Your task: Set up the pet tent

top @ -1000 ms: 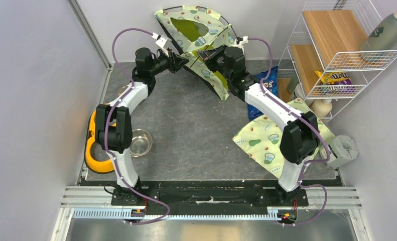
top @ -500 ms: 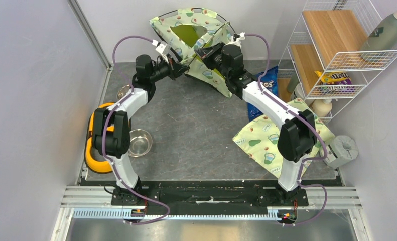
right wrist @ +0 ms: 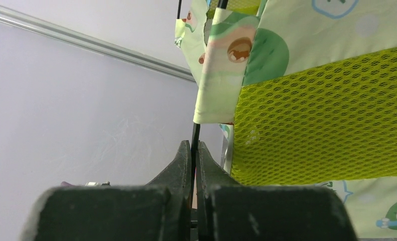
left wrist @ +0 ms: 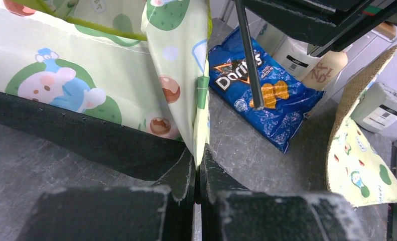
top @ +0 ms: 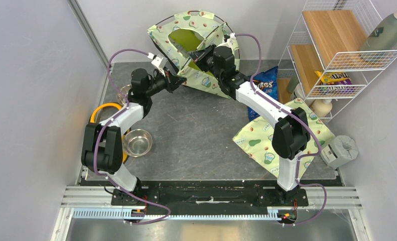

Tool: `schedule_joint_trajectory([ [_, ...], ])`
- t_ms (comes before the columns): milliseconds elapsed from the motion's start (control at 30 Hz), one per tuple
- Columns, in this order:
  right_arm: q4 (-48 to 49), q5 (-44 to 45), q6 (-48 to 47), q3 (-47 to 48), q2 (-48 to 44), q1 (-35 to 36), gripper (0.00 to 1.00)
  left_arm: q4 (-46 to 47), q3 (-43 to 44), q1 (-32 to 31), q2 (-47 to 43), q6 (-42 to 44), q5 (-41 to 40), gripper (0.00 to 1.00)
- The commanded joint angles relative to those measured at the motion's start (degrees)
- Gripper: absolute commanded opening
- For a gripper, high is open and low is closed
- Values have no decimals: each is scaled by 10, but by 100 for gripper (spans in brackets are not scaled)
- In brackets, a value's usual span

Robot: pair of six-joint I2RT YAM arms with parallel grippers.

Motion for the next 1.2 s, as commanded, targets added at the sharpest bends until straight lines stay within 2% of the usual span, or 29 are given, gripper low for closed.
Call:
schedule_joint_trajectory([
  [0,6,145,-41,36,13,-37,0,-18,-34,-1,-33,36,17,2],
  [400,-17,215,-37,49,26,-37,0,-27,-68,2,-52,77,6,2],
  [600,-26,248,-43,60,33,-41,0,-11,-77,10,-57,65,14,2],
  [800,-22,238,-55,65,37,-45,0,14,-78,17,-56,35,27,2],
  [933,-11,205,-65,55,40,-46,0,2,-64,19,-55,-11,13,2],
  [1167,22,116,-74,13,30,-40,0,-100,-2,16,-64,-190,-99,2],
])
